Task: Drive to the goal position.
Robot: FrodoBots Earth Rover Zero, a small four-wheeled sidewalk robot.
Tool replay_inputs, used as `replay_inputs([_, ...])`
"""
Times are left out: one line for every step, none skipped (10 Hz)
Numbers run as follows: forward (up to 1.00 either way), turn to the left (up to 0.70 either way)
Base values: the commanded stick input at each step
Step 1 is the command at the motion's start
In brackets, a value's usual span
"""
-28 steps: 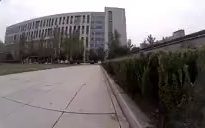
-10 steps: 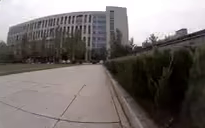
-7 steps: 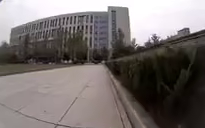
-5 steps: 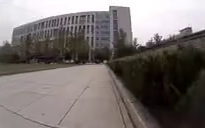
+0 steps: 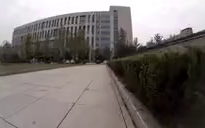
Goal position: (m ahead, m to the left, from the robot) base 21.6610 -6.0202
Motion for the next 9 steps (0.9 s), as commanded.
replay_inputs([0.45, 0.00])
replay_inputs([0.45, 0.00])
replay_inputs([0.45, 0.00])
replay_inputs([0.45, 0.00])
replay_inputs([0.45, 0.00])
replay_inputs([0.45, 0.00])
replay_inputs([0.45, 0.00])
replay_inputs([0.45, 0.00])
replay_inputs([0.45, 0.00])
